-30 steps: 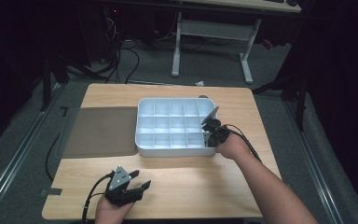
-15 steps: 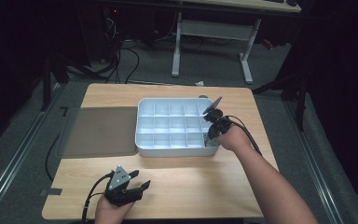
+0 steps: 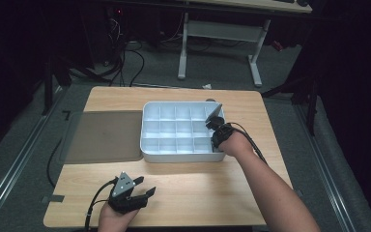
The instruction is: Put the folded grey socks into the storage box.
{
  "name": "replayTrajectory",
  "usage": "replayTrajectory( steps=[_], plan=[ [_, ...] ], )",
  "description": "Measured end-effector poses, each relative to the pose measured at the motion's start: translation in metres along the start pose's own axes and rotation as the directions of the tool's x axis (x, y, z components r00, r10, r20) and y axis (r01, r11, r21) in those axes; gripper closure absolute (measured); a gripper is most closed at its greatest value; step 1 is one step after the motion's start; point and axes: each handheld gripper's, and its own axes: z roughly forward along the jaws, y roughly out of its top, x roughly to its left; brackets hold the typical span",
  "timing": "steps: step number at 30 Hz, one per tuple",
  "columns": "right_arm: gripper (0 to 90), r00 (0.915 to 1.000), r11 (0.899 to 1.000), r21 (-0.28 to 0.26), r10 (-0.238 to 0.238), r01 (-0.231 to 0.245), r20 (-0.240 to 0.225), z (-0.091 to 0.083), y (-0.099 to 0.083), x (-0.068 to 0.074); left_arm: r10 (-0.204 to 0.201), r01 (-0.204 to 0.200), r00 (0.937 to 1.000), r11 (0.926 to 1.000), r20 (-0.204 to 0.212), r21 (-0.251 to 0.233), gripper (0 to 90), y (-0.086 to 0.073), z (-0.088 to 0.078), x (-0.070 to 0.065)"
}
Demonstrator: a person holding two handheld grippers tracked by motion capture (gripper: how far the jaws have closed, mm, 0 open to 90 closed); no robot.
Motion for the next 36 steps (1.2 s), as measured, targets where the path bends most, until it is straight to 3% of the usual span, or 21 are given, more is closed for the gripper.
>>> replayTrajectory(
  steps=[6, 25, 28, 36],
  plan=[
    [90.0, 1.0, 1.0, -0.008, -0.004, 0.004, 0.002, 0.0, -0.001, 0.0, -0.001, 0.001, 1.0, 1.0, 0.0, -0.001, 39.1, 0.0, 0.0, 0.0],
    [81.9, 0.999, 0.996, -0.082, 0.016, -0.019, -0.042, -0.035, -0.01, -0.01, 0.004, -0.004, 1.0, 1.0, 0.005, 0.009, 39.1, 0.0, 0.002, -0.001],
    [79.5, 0.9982, 0.994, -0.1, 0.035, -0.04, -0.05, -0.042, -0.012, -0.011, 0.005, -0.005, 1.0, 0.9999, 0.005, 0.012, 39.1, 0.0, 0.002, -0.001],
    [71.1, 0.9976, 0.98, -0.196, 0.024, -0.036, -0.065, -0.061, -0.026, -0.011, 0.007, -0.007, 1.0, 0.9998, 0.005, 0.018, 39.1, -0.001, 0.002, -0.001]
  ],
)
